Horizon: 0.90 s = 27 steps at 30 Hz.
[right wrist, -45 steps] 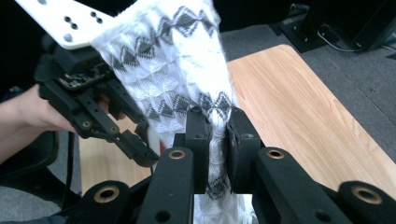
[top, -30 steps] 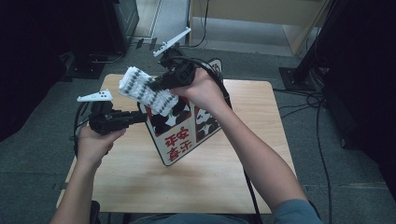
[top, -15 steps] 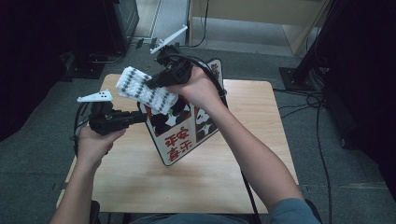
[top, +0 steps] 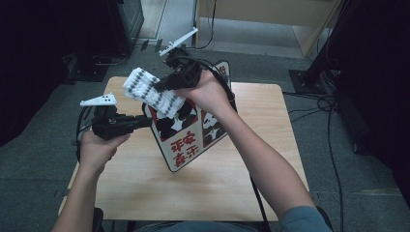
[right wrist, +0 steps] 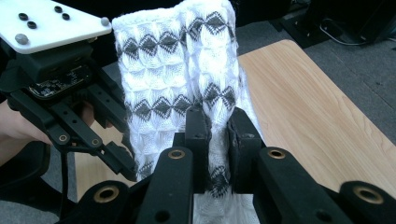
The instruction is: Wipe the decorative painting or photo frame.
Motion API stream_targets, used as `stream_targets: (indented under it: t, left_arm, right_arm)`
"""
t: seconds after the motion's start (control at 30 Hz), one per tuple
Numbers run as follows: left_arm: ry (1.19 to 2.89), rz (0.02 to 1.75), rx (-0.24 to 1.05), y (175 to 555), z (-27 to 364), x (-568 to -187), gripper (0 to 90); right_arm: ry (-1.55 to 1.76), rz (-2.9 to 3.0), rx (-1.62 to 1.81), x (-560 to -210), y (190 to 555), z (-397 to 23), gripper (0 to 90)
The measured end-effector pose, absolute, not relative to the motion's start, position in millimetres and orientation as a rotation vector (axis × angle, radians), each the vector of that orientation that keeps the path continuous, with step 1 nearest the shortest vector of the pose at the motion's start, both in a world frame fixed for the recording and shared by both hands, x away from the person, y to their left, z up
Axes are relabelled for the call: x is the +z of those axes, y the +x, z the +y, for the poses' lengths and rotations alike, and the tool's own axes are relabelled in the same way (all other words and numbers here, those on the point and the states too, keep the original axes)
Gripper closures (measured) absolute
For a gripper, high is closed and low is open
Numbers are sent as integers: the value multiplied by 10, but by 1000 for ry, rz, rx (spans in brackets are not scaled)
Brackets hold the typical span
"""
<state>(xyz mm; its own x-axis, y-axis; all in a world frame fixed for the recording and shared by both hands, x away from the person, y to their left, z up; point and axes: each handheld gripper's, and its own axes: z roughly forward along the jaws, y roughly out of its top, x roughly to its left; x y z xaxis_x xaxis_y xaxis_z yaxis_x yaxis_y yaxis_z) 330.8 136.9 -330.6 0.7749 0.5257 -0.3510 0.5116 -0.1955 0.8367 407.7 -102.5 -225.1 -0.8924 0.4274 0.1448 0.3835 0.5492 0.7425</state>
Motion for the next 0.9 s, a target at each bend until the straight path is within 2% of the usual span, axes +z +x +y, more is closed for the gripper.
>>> stream_targets:
  t: [0.9]
  left_arm:
    - [1842,793,14,3306,1375,-3310,785]
  right_arm:
    - [772,2652,1319,-2295,4190,-1304,799]
